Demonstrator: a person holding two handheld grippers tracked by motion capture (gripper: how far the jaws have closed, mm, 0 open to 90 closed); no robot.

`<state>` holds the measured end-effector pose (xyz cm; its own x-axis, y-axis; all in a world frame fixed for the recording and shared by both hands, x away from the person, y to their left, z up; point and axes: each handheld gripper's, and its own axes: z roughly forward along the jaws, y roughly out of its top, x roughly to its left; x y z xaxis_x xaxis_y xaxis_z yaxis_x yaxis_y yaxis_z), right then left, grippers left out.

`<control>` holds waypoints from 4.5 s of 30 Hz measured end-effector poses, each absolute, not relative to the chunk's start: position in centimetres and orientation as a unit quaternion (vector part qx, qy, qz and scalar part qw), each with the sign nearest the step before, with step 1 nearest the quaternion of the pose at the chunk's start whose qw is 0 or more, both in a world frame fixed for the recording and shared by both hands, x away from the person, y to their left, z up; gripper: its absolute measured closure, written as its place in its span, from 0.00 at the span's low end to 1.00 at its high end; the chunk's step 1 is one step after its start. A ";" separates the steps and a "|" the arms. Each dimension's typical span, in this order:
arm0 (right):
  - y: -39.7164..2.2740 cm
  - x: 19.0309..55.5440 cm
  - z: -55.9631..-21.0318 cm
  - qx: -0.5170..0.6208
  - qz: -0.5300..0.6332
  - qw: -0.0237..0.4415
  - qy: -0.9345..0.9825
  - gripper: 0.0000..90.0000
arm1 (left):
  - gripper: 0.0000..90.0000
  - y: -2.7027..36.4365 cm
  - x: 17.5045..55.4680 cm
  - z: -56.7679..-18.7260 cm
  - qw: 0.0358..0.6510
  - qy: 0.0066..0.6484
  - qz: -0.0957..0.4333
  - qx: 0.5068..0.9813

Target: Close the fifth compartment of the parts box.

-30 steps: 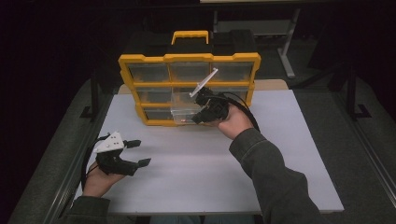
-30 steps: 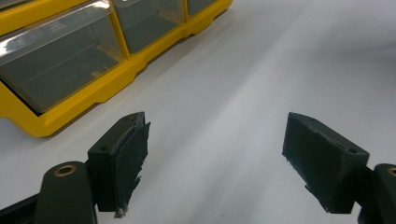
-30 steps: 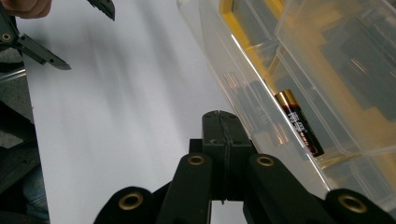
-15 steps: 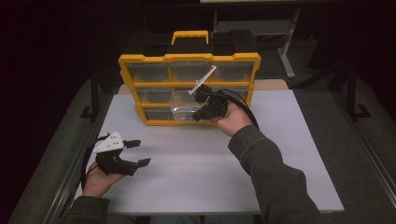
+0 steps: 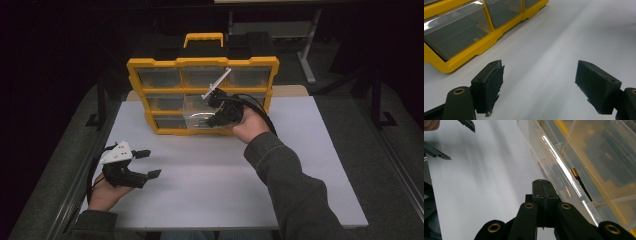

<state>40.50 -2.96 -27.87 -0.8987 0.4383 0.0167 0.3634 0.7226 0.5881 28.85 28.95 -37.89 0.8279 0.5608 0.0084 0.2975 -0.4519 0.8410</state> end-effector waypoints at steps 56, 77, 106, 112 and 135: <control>-3.2 43.2 -26.6 0.269 0.302 0.097 0.909 0.99 | 0.24 29.0 28.9 -37.9 0.457 0.258 0.145 0.838; -3.5 44.1 -26.9 0.297 0.309 0.131 0.894 0.99 | 0.25 29.0 28.9 -38.0 0.456 0.257 0.147 0.839; -5.2 44.1 -27.9 0.302 0.357 0.118 0.876 0.89 | 0.25 29.0 29.1 -38.1 0.446 0.259 0.151 0.843; -6.3 43.5 -28.4 0.297 0.373 0.100 0.873 0.83 | 0.25 29.0 29.0 -38.1 0.445 0.267 0.148 0.842; -11.9 40.9 -30.6 0.317 0.420 0.056 0.848 0.57 | 0.25 29.0 29.0 -38.1 0.454 0.284 0.151 0.831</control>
